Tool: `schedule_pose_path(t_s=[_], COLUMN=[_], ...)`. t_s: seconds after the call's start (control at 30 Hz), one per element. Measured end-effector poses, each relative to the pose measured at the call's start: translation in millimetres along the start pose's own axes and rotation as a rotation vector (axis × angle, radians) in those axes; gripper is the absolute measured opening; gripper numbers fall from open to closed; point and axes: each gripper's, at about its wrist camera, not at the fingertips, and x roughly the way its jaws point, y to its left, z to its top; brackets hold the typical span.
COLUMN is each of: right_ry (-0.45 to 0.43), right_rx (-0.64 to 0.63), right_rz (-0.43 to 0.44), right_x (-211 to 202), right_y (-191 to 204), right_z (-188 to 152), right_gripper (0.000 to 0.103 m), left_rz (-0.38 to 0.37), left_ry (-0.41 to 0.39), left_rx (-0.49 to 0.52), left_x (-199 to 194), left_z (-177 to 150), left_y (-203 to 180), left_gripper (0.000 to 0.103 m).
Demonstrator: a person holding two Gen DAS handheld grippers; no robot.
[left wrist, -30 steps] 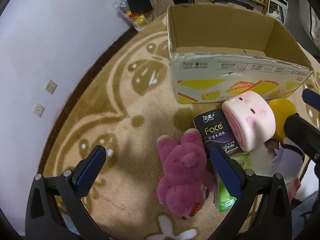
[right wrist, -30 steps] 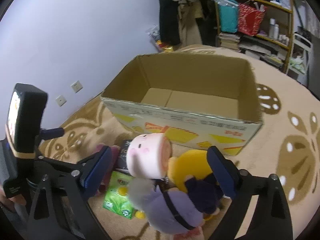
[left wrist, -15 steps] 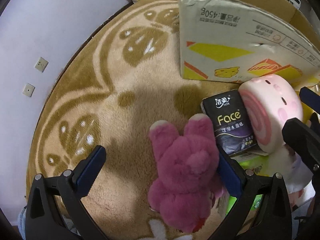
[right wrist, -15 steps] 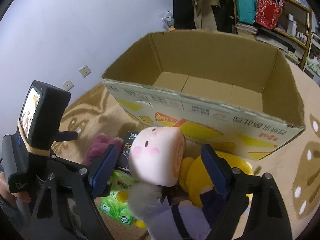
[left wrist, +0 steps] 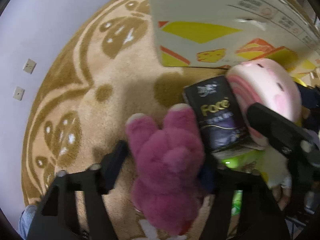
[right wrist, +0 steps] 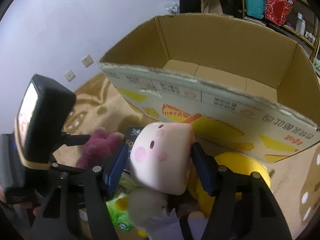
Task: Organize soft objects
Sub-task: 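Grasp the pink bear with the left tool while the right tool grasps the pink roll plush, then lift the pink bear with the left tool while the right tool lifts the pink roll plush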
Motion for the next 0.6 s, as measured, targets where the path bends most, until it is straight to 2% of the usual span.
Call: schedule_pose_path(t_s=[0.07, 0.1, 0.17, 0.27, 0.6], right_ry=[-0.001, -0.006, -0.014, -0.034, -0.137], right_rx=[-0.004, 0.000, 0.008, -0.006, -0.006], right_rz=[-0.021, -0.036, -0.047, -0.059, -0.058], right_x=[1, 0, -2, -6, -43], right_y=[1, 2, 4, 9, 17], right_z=[-1, -1, -2, -3, -3], right_gripper=[0.056, 0.054, 0.046, 0.039, 0.031], left_rz=[0.015, 0.014, 0.006, 0.019, 0.035], left_ry=[-0.015, -0.022, -0.046, -0.105, -0.281], left_rx=[0.022, 0.017, -0.001, -0.021, -0.080], left_x=[-7, -10, -18, -34, -88], left_z=[-2, -2, -2, 2, -2], left_y=[-6, -6, -2, 4, 20], left_gripper=[0.045, 0.043, 0.042, 0.042, 0.042])
